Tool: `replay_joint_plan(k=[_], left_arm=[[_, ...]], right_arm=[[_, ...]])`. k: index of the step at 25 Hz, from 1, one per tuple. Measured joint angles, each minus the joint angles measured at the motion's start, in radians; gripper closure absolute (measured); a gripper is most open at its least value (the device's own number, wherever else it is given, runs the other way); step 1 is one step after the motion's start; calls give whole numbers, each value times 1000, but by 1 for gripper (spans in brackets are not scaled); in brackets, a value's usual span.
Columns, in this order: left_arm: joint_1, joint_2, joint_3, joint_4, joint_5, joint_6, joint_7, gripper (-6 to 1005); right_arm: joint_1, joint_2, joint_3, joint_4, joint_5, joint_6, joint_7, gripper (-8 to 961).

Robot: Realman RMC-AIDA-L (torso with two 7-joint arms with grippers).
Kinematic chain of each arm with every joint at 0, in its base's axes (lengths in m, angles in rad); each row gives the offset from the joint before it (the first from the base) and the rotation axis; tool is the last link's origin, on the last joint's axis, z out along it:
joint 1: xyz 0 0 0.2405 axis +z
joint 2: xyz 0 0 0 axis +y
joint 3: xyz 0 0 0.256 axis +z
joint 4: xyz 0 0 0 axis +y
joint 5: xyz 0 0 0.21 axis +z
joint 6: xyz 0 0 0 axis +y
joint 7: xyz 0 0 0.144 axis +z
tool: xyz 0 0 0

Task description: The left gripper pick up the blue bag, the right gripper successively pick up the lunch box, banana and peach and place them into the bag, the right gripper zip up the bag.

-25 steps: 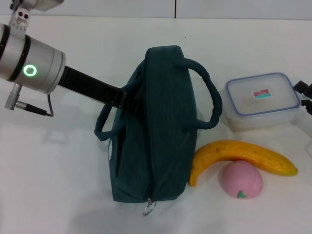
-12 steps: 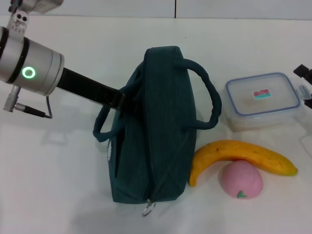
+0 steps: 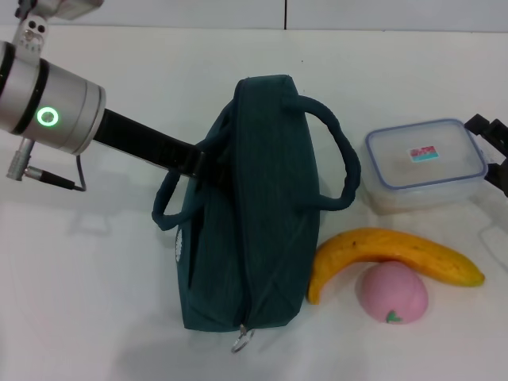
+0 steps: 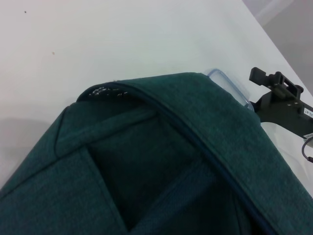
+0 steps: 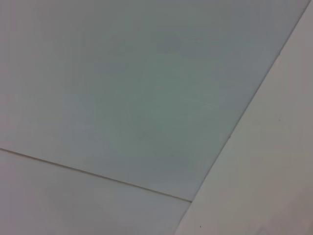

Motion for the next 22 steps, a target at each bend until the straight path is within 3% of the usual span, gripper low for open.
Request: replay_joint_plan(k=[13,22], left_arm=[[4,0,0,0,0,0,4,948],[4,0,0,0,0,0,3,948]], right_arm=[[-11,1,11,24,39,24,0,127],[3,2,-7,27,35,36,0,463]])
